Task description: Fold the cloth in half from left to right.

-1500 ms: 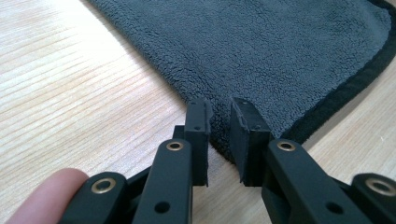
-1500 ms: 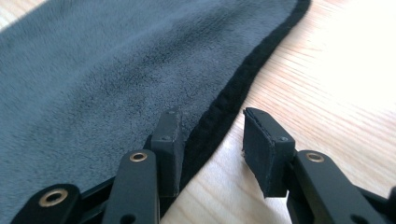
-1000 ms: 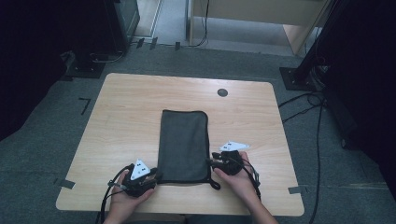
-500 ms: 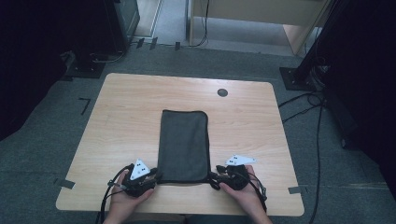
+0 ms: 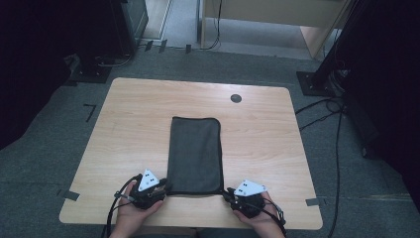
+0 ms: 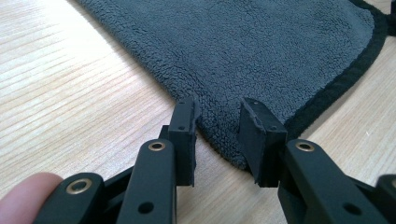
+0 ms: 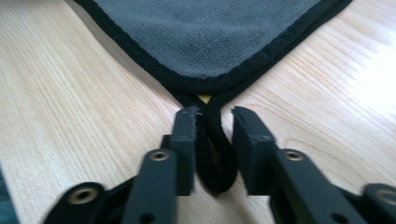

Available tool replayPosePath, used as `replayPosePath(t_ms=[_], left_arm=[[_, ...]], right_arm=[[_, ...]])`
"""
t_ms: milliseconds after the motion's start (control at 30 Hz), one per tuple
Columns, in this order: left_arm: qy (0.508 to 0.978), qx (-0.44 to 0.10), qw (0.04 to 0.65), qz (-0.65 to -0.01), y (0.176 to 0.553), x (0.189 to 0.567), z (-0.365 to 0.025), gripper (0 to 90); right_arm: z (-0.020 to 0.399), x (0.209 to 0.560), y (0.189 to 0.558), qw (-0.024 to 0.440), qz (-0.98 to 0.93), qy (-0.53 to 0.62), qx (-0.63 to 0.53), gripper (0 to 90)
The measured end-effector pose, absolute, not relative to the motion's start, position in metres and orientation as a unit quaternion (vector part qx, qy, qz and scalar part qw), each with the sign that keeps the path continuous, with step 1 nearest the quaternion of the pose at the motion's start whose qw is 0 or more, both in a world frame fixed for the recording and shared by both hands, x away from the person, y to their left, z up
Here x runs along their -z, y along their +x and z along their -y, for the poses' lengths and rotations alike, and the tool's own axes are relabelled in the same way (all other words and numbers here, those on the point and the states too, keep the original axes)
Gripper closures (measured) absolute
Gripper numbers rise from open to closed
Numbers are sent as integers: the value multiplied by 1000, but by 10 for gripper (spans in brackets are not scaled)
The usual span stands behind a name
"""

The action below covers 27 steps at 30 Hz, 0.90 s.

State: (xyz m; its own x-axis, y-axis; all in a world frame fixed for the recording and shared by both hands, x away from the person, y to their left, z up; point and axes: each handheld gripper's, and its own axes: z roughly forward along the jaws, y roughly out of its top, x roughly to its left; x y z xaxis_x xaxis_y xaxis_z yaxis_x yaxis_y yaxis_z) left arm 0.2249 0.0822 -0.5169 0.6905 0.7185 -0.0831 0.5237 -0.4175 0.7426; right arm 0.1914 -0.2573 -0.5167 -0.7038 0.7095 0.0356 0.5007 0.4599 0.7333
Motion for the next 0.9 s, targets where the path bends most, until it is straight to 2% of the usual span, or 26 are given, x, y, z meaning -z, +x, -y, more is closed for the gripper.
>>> replayPosePath(t_ms=[67, 100, 233, 800, 900], left_arm=[[833, -125, 389, -372, 225, 517, -82, 671], [832, -124, 391, -373, 225, 517, -82, 670], [832, -124, 391, -373, 225, 517, -82, 670], [834, -126, 390, -369, 225, 517, -82, 674], [840, -117, 393, -356, 224, 516, -82, 773]], right_arm=[[260, 517, 194, 130, -837, 372, -381, 819], [266, 518, 199, 106, -824, 391, -395, 862], [270, 519, 203, 87, -815, 403, -407, 870], [268, 503, 202, 113, -796, 400, -440, 872], [268, 502, 202, 115, -796, 400, -440, 871]])
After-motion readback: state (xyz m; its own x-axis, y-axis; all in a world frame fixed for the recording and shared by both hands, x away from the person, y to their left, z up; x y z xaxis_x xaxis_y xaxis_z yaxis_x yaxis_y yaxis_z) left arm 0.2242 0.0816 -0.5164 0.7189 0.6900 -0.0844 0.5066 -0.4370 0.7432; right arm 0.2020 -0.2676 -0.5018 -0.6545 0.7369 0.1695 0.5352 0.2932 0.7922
